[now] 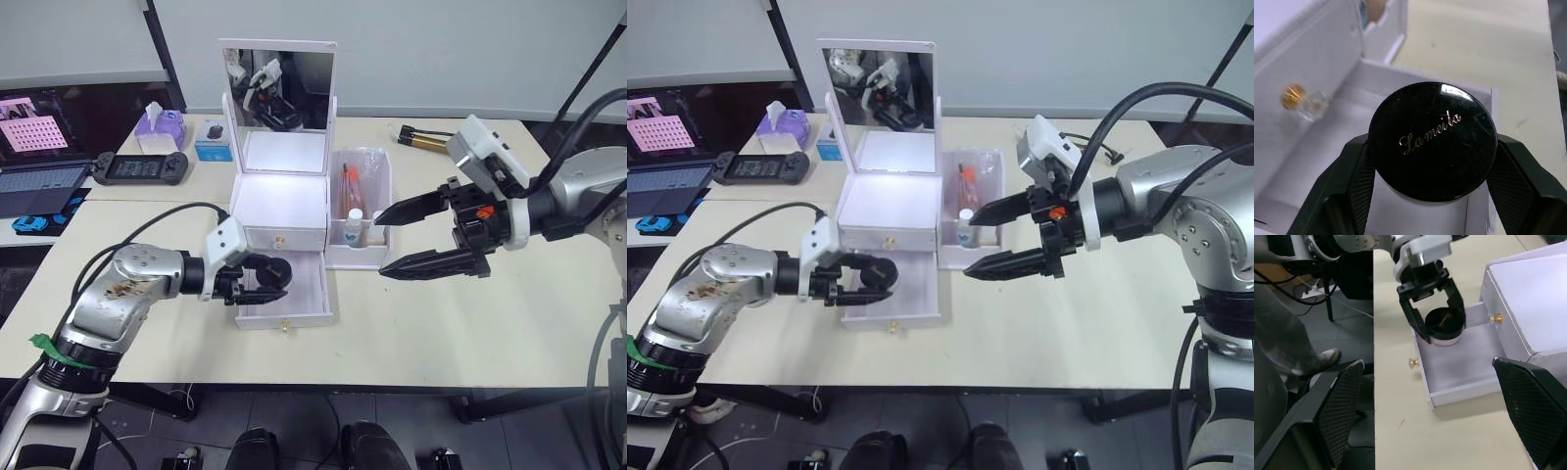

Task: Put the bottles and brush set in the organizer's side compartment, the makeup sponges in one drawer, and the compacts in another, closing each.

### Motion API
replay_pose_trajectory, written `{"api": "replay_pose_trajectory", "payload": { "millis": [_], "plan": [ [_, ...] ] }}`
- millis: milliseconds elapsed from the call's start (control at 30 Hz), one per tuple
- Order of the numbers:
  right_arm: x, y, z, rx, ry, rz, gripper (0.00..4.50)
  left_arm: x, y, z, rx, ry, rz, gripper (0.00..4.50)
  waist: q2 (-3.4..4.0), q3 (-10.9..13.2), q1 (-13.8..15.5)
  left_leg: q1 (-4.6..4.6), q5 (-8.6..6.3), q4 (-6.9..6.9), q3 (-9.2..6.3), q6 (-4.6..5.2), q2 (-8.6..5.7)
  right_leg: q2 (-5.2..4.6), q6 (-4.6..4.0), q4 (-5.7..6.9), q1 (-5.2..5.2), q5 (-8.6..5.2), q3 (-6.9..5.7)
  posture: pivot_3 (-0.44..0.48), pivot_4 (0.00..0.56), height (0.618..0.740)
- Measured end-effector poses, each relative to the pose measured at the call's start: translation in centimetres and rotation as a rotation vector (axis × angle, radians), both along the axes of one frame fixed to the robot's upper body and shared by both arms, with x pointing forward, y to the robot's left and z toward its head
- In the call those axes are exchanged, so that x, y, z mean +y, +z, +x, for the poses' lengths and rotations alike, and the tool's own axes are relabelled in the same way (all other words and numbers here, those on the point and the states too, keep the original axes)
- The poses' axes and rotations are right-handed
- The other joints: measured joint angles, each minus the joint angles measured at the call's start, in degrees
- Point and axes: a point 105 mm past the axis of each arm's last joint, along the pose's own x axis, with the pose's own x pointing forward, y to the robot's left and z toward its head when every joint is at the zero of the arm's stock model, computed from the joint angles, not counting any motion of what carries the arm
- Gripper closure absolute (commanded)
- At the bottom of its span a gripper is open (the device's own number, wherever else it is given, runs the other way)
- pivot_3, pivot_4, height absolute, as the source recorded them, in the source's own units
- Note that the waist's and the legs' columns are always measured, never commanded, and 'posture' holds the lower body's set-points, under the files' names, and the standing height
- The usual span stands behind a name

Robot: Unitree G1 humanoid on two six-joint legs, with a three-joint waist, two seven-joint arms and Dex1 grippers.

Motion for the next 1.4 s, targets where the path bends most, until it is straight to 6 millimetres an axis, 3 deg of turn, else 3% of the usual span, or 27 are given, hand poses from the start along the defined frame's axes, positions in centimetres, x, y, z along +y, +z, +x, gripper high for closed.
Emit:
{"api": "replay_pose_trajectory", "payload": {
  "millis": [367, 1033, 1200, 1400],
  "plan": [
    [-0.3, -0.2, -0.3, 0.012, -0.033, 0.004, 0.00, 0.4, -0.7, 0.6, -0.044, -0.005, 0.026, 1.59, 0.00, 0.0, 0.0, -0.03, 0.01, 0.02, -0.08, 0.03, -0.03, -0.03, 0.02, 0.00, 0.01, -0.01, -0.01, 0.000, 0.150, 0.725],
    [-0.3, -0.1, -0.1, -0.008, -0.028, 0.003, 0.00, 1.3, -1.9, -0.7, -0.027, 0.001, 0.056, 1.59, 0.00, 0.0, 0.0, -0.04, 0.02, 0.02, -0.12, 0.04, -0.04, -0.04, 0.03, 0.01, 0.01, -0.02, -0.02, 0.000, 0.150, 0.725],
    [-0.4, -0.2, 0.2, -0.011, -0.038, 0.005, 0.00, 1.4, -1.8, -0.5, -0.032, 0.009, 0.054, 0.01, 0.00, 0.0, 0.0, -0.04, 0.02, 0.03, -0.12, 0.04, -0.04, -0.05, 0.03, 0.01, 0.02, -0.02, -0.03, 0.000, 0.150, 0.725],
    [-0.6, 0.0, 0.5, -0.029, -0.045, 0.008, 0.00, 1.6, -1.0, -0.2, -0.046, 0.008, 0.044, 0.01, 0.00, 0.0, 0.0, -0.04, 0.02, 0.03, -0.12, 0.04, -0.04, -0.05, 0.03, 0.01, 0.01, -0.02, -0.03, 0.000, 0.150, 0.725]
  ]
}}
